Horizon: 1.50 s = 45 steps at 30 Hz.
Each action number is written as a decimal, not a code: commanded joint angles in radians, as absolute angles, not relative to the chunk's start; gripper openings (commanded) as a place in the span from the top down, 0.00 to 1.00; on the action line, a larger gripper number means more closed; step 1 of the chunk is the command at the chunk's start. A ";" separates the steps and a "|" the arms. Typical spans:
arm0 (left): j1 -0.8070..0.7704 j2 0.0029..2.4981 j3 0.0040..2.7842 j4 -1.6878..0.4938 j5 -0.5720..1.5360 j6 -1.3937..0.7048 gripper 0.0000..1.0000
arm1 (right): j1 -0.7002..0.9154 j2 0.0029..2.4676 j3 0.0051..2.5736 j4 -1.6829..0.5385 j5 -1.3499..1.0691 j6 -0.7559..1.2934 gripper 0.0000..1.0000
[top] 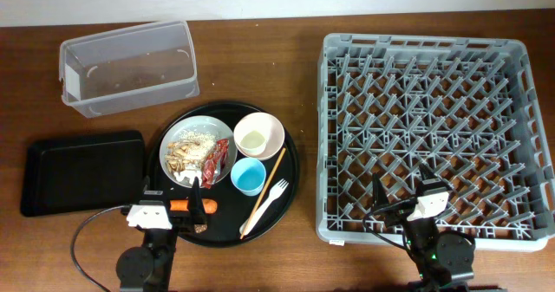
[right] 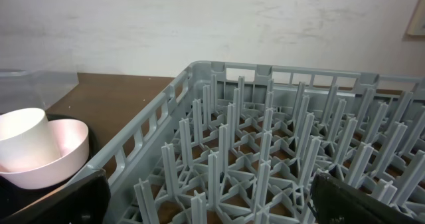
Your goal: Sort waste into correct bins and load items into the dishwasher rack
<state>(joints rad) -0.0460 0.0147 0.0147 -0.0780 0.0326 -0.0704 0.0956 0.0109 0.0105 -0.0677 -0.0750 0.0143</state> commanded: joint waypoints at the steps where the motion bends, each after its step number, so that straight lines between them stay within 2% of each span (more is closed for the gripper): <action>1: -0.052 0.007 0.009 -0.080 0.026 -0.051 0.01 | 0.102 0.004 0.006 -0.072 -0.073 0.008 0.01; 34: -0.051 0.007 0.009 -0.073 0.018 -0.051 0.01 | 0.102 0.004 0.006 -0.072 -0.078 0.009 0.01; 37: -0.051 0.007 0.009 -0.065 0.028 -0.052 0.01 | 0.102 0.004 0.007 -0.069 -0.081 0.075 0.01; 41: -0.052 0.015 0.052 -0.155 0.074 -0.101 0.01 | 0.102 0.018 0.051 -0.097 -0.083 0.119 0.01; 45: -0.052 0.105 0.210 -0.347 0.075 -0.101 0.01 | 0.102 0.102 0.202 -0.266 -0.097 0.141 0.01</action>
<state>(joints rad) -0.0460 0.0368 0.0925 -0.2619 0.0486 -0.0895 0.0952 0.0475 0.0914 -0.2211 -0.0780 0.1139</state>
